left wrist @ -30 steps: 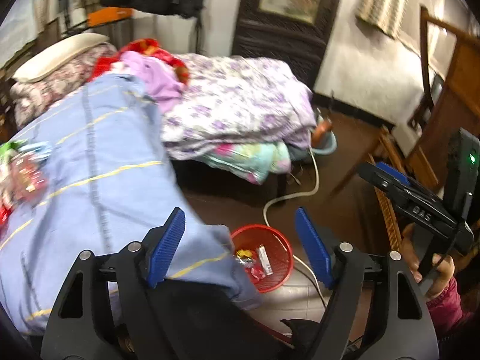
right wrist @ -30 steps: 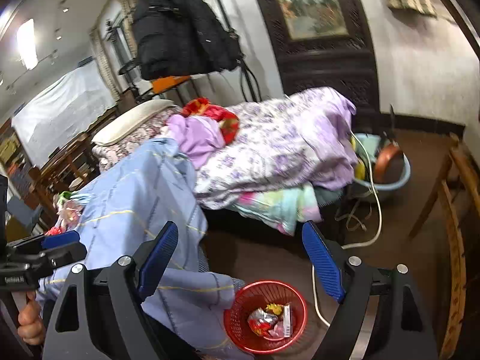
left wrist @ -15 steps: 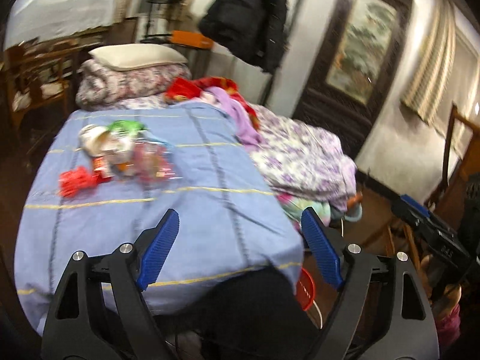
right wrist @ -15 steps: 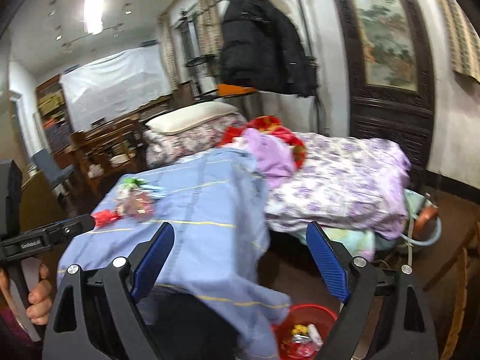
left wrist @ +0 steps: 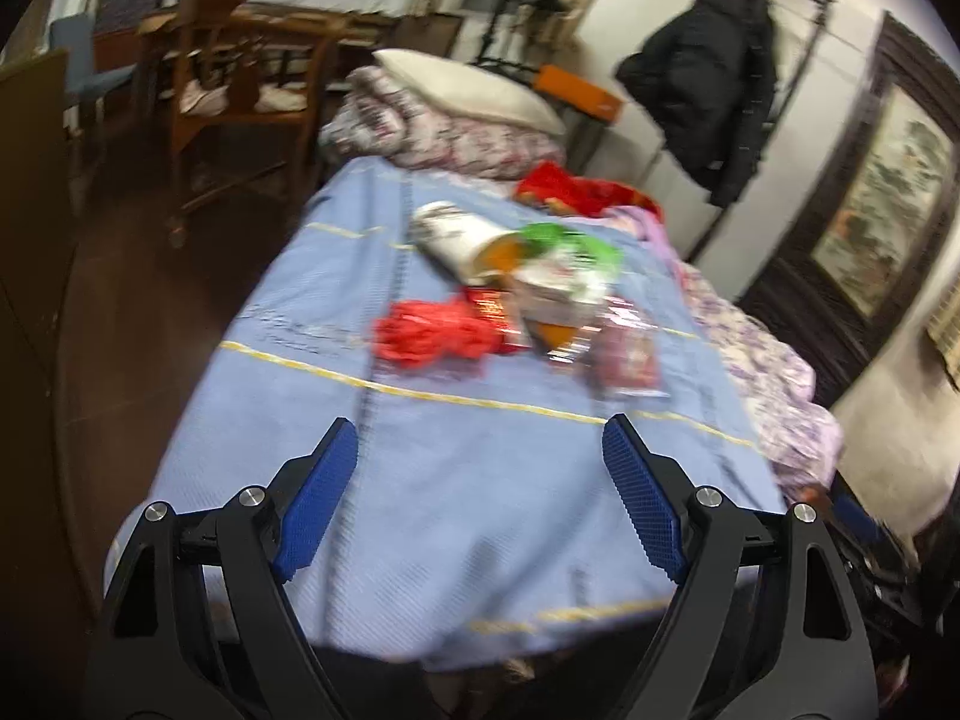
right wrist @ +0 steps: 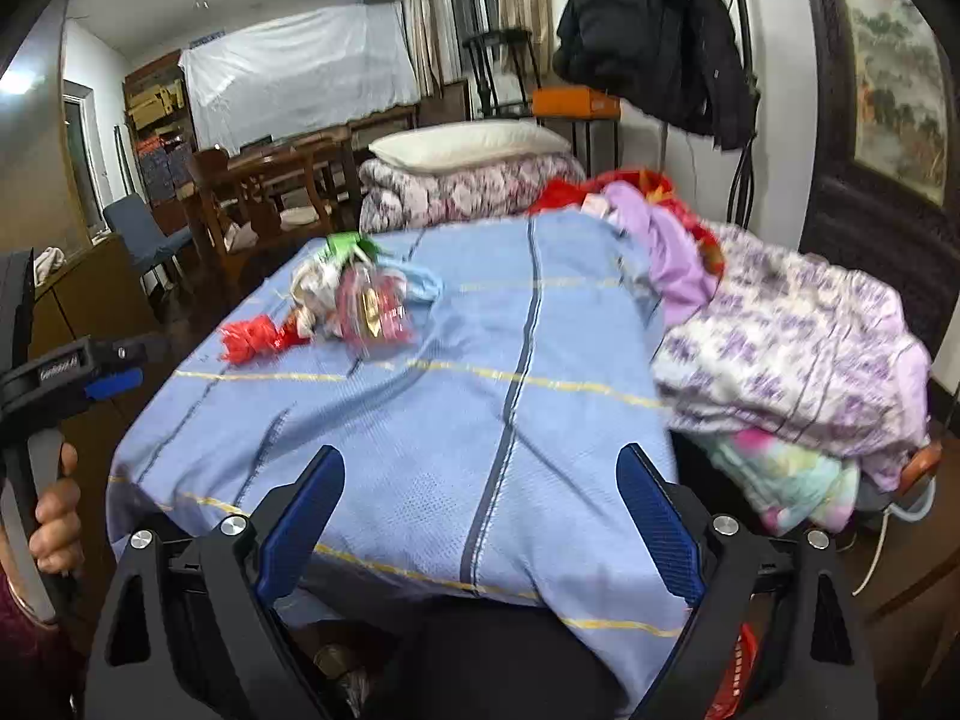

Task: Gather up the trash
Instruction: 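Move both tools back over the remaining trash on the bed, then grasp the red rope bundle with the left tool while the right tool grasps a clear bag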

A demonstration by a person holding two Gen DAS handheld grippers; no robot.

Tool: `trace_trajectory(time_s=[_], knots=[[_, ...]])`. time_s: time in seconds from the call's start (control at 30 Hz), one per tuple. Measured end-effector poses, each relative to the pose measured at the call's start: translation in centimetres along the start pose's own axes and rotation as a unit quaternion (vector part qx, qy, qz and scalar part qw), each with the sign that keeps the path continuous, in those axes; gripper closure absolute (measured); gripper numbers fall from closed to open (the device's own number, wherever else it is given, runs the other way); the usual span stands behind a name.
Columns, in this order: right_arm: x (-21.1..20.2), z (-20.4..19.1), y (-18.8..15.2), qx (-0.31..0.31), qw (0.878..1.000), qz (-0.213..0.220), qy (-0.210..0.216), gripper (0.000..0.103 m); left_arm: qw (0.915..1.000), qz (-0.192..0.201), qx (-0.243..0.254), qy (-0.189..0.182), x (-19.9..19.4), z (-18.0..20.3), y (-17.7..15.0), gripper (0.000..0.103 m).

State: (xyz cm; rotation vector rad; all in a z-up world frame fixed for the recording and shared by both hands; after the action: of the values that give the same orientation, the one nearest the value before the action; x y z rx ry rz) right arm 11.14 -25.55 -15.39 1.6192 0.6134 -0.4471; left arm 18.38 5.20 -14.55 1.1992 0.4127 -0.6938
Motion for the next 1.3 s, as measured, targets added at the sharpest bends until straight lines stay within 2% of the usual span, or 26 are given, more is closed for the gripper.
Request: trace_trajectory(time_s=[0.07,0.2,0.4,0.5,0.53,0.63,0.7,0.8,0.83,0.9,0.97,1.03,1.17,1.3], knots=[[1.8,-0.1,-0.4,0.008,1.000,-0.011,0.006,0.013,0.9999,-0.008,-0.004,0.014,1.6,-1.1,0.6,0.022],[4.6,-0.1,-0.6,0.012,1.000,-0.008,-0.001,0.013,0.9993,-0.020,0.007,0.030,4.7,-0.9,1.8,0.022],[7.0,0.4,-0.8,0.017,1.000,0.007,-0.014,0.013,0.9965,-0.027,0.040,0.068,8.9,0.1,3.1,0.022],[7.8,0.6,-0.8,0.031,1.000,0.001,0.000,0.013,0.9953,-0.040,0.038,0.079,10.7,-0.1,3.4,0.022],[8.0,0.7,-0.7,0.034,0.999,0.000,0.001,0.013,0.9951,-0.051,0.034,0.078,11.2,-0.3,3.5,0.022],[8.5,1.1,-1.0,0.042,0.999,-0.009,-0.003,0.013,0.9956,-0.049,0.029,0.074,11.5,-0.6,4.0,0.022],[8.6,1.2,-1.1,0.046,0.999,-0.010,-0.005,0.013,0.9950,-0.074,0.018,0.064,12.3,-0.9,3.8,0.022],[8.7,1.2,-1.1,0.045,0.999,-0.009,-0.006,0.013,0.9958,-0.073,0.007,0.056,12.3,-1.3,4.0,0.023],[8.7,1.2,-1.2,0.043,0.999,-0.010,-0.008,0.013,0.9960,-0.071,0.005,0.054,12.2,-1.4,4.0,0.026],[8.9,1.0,-1.2,0.038,0.999,-0.012,-0.011,0.013,0.9970,-0.064,0.001,0.044,12.0,-1.4,4.1,0.038],[8.9,0.8,-1.3,0.031,0.999,-0.014,-0.013,0.013,0.9977,-0.061,0.000,0.029,11.8,-1.2,4.0,0.055],[9.0,0.6,-1.3,0.025,0.999,-0.016,-0.016,0.013,0.9983,-0.055,-0.001,0.022,11.5,-1.2,3.9,0.061],[9.0,0.6,-1.3,0.023,0.999,-0.017,-0.016,0.013,0.9988,-0.048,0.005,-0.002,10.5,-0.8,2.7,0.061],[9.0,0.6,-1.3,0.023,0.999,-0.017,-0.017,0.012,0.9985,-0.037,0.040,0.011,9.5,0.0,1.9,0.054]])
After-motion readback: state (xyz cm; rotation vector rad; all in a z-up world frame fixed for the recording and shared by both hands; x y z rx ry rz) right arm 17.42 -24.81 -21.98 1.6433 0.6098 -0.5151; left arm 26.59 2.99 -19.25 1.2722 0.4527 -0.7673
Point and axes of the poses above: each gripper's, at about its wrist camera, not at the fingertips, and x roughly the way its jaws point, z to its right, y to its top, the point moved 5 cm from there along x, roughly the way its jaws point
